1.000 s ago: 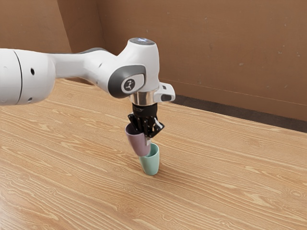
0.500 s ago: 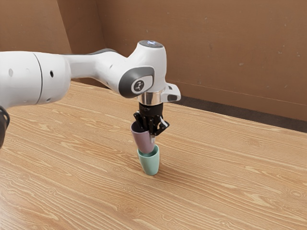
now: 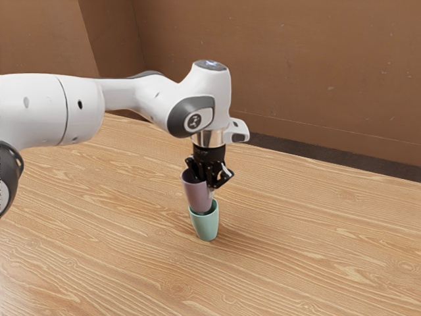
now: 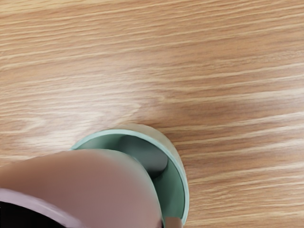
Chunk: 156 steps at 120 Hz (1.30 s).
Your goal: Place the left cup onto the right cup
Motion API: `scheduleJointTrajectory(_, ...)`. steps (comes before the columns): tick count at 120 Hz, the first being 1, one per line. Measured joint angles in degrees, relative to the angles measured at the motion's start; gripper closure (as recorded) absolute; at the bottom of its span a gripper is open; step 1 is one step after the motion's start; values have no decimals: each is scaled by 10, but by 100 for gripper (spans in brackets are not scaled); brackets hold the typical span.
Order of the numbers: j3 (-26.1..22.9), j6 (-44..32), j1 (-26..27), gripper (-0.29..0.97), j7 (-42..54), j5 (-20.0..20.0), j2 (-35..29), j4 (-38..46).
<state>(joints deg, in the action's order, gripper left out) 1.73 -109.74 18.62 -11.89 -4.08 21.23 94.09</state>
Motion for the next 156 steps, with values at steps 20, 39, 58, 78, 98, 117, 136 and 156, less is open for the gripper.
scheduleJointTrajectory(20,0,0,1,79,-1,0,7,-7)
scheduleJointTrajectory(39,0,0,2,78,-1,1,12,-12)
scheduleJointTrajectory(58,0,0,3,78,-1,1,17,-23)
scheduleJointTrajectory(78,0,0,3,78,-2,0,23,-25)
scheduleJointTrajectory(98,0,-1,3,78,-2,1,25,-25)
scheduleJointTrajectory(117,0,-2,3,78,-3,1,25,-25)
scheduleJointTrajectory(136,0,-2,3,78,-3,0,25,-25)
scheduleJointTrajectory(156,0,-2,4,75,-3,1,25,-25)
